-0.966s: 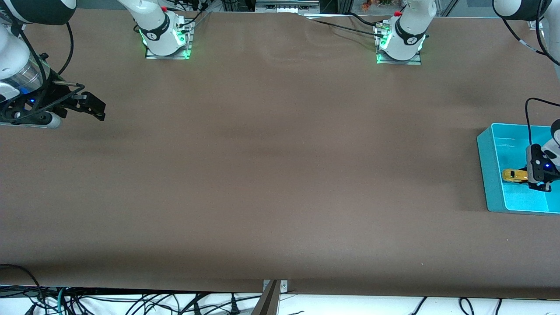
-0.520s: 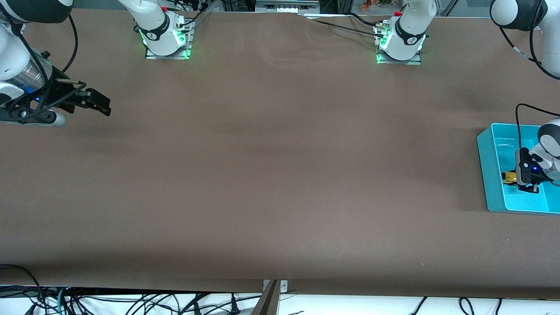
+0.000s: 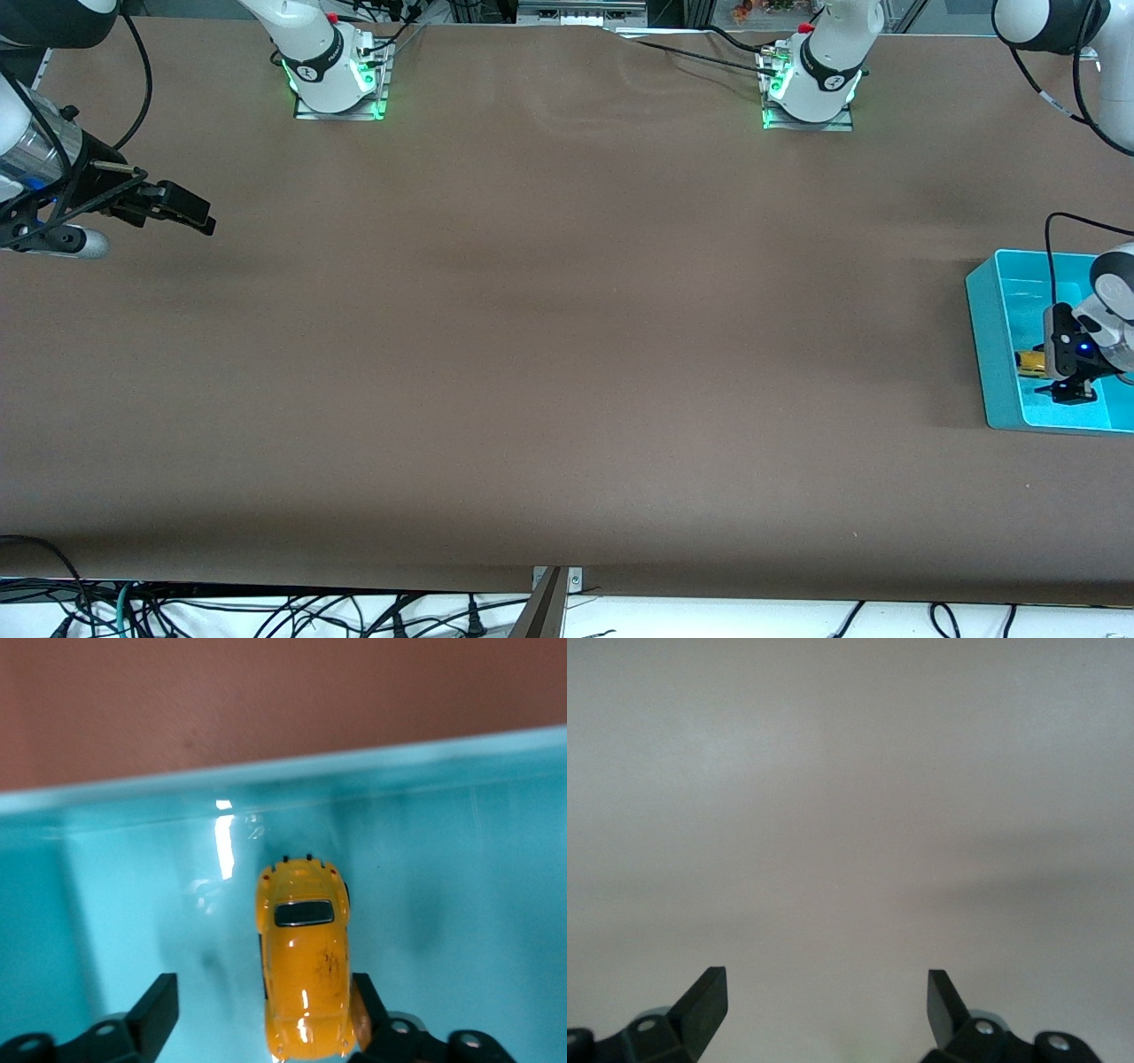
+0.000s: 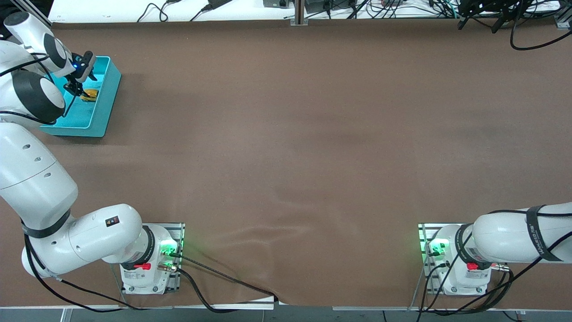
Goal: Wind and store yellow beetle car
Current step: 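Open the left gripper to release the car in the box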
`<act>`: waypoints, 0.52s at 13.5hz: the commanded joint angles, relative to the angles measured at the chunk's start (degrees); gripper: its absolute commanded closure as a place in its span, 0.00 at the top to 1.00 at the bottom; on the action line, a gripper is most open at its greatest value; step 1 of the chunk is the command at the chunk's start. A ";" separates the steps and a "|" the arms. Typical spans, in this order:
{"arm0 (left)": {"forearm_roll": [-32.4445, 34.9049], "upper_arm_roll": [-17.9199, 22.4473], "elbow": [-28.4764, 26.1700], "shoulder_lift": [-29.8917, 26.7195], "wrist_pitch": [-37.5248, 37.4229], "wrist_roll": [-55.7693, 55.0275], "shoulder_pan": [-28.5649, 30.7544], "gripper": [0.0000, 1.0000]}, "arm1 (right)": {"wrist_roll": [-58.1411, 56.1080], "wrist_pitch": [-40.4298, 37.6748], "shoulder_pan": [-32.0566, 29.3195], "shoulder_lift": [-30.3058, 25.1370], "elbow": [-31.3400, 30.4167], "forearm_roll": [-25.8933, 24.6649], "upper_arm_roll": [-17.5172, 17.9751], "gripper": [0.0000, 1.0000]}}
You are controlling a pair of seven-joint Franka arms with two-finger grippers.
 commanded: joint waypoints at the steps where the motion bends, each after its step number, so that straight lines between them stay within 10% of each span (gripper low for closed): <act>1: -1.96 -1.14 -0.91 -5.74 -5.23 1.40 -0.02 1.00 | 0.06 0.06 -0.05 -0.63 -0.63 1.22 -0.99 1.00; 7: -1.88 -1.23 -0.74 -12.41 -17.25 -14.98 -2.21 1.00 | -0.12 0.07 -0.04 -0.46 -0.10 1.22 -0.91 1.00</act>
